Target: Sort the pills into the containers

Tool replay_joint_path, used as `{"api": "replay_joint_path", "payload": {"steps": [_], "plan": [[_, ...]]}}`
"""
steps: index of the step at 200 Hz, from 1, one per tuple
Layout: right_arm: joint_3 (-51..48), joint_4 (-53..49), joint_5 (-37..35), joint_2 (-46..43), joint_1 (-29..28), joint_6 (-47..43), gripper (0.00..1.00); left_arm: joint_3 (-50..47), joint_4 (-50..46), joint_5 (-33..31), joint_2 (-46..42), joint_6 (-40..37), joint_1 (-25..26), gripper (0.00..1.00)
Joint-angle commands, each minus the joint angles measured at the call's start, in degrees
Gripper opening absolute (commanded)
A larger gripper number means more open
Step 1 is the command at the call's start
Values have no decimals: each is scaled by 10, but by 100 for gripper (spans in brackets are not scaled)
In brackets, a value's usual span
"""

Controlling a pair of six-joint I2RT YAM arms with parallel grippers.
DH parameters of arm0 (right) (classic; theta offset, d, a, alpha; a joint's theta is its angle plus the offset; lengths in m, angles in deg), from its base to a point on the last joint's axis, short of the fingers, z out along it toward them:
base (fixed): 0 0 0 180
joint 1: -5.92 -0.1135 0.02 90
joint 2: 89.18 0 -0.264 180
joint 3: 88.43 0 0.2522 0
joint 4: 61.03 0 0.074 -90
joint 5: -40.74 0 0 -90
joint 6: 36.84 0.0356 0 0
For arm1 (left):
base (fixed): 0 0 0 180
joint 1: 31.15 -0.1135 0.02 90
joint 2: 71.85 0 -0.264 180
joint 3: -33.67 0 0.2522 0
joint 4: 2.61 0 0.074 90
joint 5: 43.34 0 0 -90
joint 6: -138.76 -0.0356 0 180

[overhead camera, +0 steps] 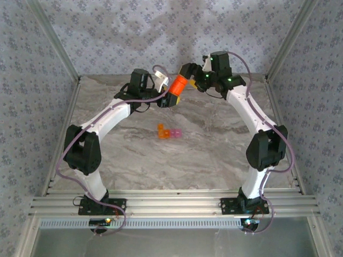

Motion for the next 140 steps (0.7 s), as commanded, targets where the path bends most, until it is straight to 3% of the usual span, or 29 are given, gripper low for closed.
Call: {"api": "replay_joint_path", "payload": {"steps": [1, 106, 140], "plan": [[19, -25, -22, -9, -4, 9, 82, 19, 4, 9, -13, -15, 3, 0], [32, -19, -10, 5, -29, 10, 75, 26, -3, 13, -8, -20, 3, 0], [31, -20, 3, 4, -29, 1, 56, 30, 0, 12, -5, -18, 3, 0]]}}
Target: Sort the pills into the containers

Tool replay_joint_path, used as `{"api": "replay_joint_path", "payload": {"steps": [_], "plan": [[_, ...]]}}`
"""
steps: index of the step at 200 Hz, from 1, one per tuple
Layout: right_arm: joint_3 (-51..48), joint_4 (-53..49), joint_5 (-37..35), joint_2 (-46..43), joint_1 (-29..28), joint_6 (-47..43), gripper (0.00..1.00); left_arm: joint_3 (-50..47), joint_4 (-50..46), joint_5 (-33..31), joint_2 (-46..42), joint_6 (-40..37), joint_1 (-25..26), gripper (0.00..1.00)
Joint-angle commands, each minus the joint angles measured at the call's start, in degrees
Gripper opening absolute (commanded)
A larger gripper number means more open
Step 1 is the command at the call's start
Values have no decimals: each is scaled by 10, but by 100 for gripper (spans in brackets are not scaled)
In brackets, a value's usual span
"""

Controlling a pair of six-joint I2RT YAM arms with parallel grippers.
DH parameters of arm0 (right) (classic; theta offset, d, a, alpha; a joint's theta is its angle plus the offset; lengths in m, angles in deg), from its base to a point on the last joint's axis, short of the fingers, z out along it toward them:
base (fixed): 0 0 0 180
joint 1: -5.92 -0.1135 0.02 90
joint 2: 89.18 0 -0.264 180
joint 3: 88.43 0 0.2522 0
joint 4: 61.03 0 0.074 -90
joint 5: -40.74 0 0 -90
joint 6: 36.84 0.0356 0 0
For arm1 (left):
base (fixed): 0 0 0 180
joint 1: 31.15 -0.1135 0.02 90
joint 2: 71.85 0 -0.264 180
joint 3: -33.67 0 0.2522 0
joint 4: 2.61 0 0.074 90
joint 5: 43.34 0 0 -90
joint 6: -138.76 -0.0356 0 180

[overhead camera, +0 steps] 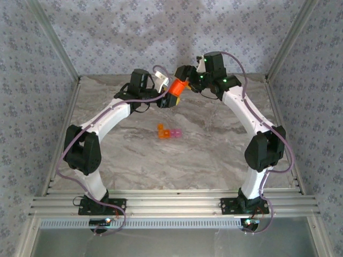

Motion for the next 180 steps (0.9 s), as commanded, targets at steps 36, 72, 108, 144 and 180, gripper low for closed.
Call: {"api": "replay_joint_path", "payload": {"steps": [36, 72, 108, 144, 180], "plan": [[-27, 39, 79, -12, 23, -75, 41, 29, 35, 34, -6, 16, -4, 0], [-106, 224, 211, -26, 63, -79, 44, 31, 109, 123, -2, 107, -21, 0], [-80, 210, 200, -40, 69, -54, 73, 35, 87, 104, -10, 86, -18, 0], [-52, 88, 69, -56, 81, -4, 81, 47, 6, 40, -13, 4, -5, 0], [-29, 13, -17, -58, 66, 45, 81, 43, -22, -44, -18, -50, 16, 0]]}}
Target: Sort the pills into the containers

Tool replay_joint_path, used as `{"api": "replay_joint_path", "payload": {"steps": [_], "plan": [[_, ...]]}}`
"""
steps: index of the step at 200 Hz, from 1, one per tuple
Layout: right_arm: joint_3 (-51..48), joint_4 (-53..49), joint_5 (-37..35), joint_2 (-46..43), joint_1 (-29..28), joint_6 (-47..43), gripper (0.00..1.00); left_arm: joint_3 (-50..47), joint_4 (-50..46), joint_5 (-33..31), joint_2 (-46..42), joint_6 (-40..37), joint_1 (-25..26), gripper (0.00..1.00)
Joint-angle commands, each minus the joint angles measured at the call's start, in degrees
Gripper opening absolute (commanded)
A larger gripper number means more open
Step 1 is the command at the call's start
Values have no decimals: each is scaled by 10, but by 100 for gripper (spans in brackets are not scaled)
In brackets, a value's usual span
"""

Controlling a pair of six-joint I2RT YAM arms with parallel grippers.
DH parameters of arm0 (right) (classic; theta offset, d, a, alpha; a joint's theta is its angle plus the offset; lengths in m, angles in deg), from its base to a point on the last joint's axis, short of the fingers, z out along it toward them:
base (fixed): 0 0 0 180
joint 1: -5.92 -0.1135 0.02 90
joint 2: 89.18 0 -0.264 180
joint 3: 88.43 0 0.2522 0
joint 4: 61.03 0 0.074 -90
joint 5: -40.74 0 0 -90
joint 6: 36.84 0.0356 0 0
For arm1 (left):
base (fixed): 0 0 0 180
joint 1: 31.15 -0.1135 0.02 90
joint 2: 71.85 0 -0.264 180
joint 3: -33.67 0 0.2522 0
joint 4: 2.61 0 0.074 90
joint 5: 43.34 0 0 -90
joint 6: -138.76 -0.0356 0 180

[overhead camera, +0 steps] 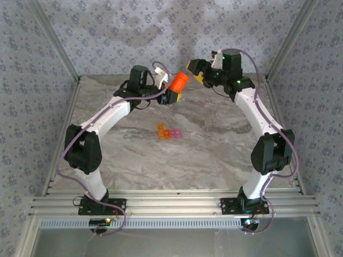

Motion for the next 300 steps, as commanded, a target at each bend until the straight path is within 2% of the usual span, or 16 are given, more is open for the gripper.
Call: {"api": "replay_joint_path", "payload": {"steps": [1, 69, 119, 135, 165, 180, 194, 209, 222, 240, 262, 276, 300], "plan": [[33, -78, -80, -16, -12, 46, 81, 15, -22, -55, -25, -55, 14, 0], [58, -104, -88, 14, -51, 46, 81, 16, -25, -64, -23, -64, 18, 0], [63, -107, -73, 27, -64, 39, 70, 14, -24, -62, -24, -65, 18, 0], [59, -108, -73, 27, -63, 36, 62, 13, -22, -59, -25, -63, 19, 0], [49, -96, -58, 24, -58, 9, 41, 12, -15, -52, -27, -57, 18, 0], [22, -43, -23, 15, -46, -20, 37, 10, -2, -29, -28, -41, 14, 0], [-27, 53, 39, 2, -29, -46, 37, 3, 31, 12, -29, -9, 5, 0], [-89, 182, 92, -13, -10, -29, 38, -3, 72, 54, -29, 41, -6, 0], [-108, 230, 119, -19, 1, -15, 41, 3, 77, 74, -27, 60, -9, 0], [-95, 217, 127, -27, 6, -14, 56, 9, 69, 81, -29, 53, -7, 0], [-75, 166, 89, -46, 14, -8, 75, 14, 41, 60, -31, 28, -6, 0], [-65, 120, 51, -57, 15, 3, 80, 17, 23, 46, -32, 11, -5, 0], [-40, 24, -21, -62, 10, 16, 82, 12, 17, 18, -37, -9, -1, 0]]}}
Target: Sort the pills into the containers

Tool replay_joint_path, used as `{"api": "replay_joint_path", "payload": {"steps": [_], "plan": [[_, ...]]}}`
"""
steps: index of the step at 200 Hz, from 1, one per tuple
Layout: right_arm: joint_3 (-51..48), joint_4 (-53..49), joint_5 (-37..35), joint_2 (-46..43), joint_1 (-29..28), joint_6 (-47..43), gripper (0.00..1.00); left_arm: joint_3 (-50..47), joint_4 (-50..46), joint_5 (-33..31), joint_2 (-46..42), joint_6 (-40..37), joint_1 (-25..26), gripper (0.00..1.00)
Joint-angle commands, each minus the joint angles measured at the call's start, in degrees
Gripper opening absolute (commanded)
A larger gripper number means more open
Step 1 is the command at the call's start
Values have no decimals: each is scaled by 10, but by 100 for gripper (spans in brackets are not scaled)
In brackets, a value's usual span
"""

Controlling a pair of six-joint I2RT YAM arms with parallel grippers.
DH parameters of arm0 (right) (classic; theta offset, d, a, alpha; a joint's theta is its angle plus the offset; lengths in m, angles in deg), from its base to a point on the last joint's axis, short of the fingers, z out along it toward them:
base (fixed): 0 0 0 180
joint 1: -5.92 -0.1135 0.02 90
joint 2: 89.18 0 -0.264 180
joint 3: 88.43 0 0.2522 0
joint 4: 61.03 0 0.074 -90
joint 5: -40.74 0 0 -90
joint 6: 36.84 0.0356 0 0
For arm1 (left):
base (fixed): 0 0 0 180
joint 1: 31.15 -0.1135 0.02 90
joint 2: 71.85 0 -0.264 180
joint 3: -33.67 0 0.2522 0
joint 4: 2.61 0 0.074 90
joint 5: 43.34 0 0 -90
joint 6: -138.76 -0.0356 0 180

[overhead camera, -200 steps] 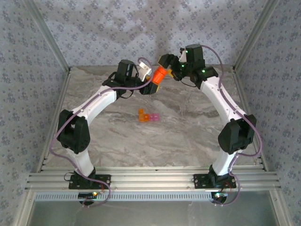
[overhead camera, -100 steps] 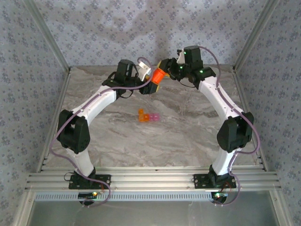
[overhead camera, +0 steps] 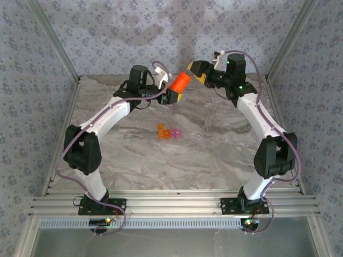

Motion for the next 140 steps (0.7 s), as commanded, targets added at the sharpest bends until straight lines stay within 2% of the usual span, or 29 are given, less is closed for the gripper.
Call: {"api": "replay_joint_path", "payload": {"steps": [1, 19, 40, 93, 140], "plan": [[39, -100, -79, -26, -5, 16, 82, 16, -3, -15, -31, -30, 3, 0], [53, -150, -123, -25, -13, 32, 83, 15, -5, -33, -34, -39, 7, 0], [70, -177, -141, -14, -25, 41, 85, 16, -15, -57, -35, -59, 15, 0], [119, -199, -142, 28, -59, 44, 85, 21, -36, -75, -33, -84, 27, 0], [129, -218, -137, 47, -77, 41, 78, 20, -33, -80, -36, -85, 30, 0]]}}
